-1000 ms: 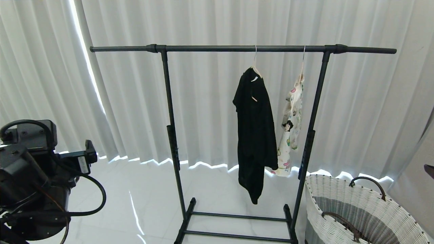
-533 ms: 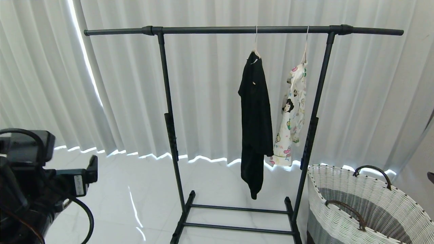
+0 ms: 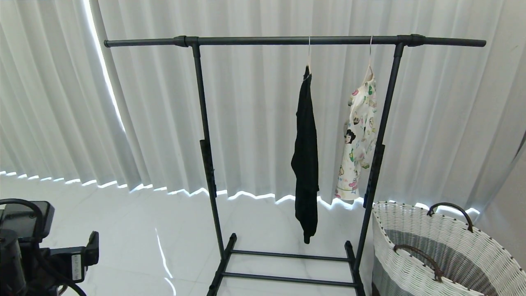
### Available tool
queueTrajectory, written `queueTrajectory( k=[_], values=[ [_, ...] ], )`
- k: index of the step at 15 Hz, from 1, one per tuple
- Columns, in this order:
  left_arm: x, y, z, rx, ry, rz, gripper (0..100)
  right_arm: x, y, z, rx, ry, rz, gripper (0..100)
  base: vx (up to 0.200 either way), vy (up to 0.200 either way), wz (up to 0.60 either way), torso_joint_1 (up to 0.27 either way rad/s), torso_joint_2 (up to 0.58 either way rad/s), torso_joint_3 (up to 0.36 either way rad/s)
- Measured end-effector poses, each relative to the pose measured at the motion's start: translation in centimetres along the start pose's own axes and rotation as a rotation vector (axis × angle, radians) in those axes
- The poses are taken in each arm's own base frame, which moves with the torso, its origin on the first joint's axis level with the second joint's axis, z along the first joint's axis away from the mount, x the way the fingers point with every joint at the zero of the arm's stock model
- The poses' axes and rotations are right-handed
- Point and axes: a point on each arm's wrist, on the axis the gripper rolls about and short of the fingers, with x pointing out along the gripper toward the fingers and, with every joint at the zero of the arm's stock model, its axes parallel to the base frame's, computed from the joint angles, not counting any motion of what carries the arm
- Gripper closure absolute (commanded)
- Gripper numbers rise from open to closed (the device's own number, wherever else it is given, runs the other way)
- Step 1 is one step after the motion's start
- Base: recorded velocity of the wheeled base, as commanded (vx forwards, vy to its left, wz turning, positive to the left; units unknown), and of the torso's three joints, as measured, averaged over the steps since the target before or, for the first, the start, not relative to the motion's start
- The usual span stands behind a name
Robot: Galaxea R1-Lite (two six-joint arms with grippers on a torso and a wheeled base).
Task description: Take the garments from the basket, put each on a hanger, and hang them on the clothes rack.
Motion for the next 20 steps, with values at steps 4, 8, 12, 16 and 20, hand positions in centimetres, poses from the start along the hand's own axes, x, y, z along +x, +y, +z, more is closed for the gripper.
queueTrajectory(
  k=[4,8,12,16,20],
  values=[
    [-1.0,2.1,0.0,-0.160,-0.046,0.102,0,-1.6,-0.4,-3.4,0.021,-0.015,-0.023,0,0.000,0.000,0.00,-0.058,0.12,0.069],
    [-3.3,4.8,-0.5,-0.254,-0.149,0.215,0,-3.7,-0.9,-7.1,0.081,-0.086,-0.081,0,0.000,0.000,0.00,-0.006,0.04,0.017],
    [-6.5,6.4,-2.8,-0.212,-0.236,0.256,0,-5.4,-0.5,-11.8,0.164,-0.151,-0.228,0,0.000,0.000,0.00,0.000,0.00,0.000],
    [-9.2,7.1,-6.7,-0.182,-0.268,0.243,0,-5.8,0.6,-15.3,0.283,-0.218,-0.367,0,0.000,0.000,0.00,0.000,0.00,0.000],
    [-9.9,6.7,-9.7,-0.218,-0.271,0.114,0,-5.9,0.9,-16.0,0.314,-0.249,-0.410,0,0.000,0.000,0.00,0.000,0.00,0.000]
  ],
)
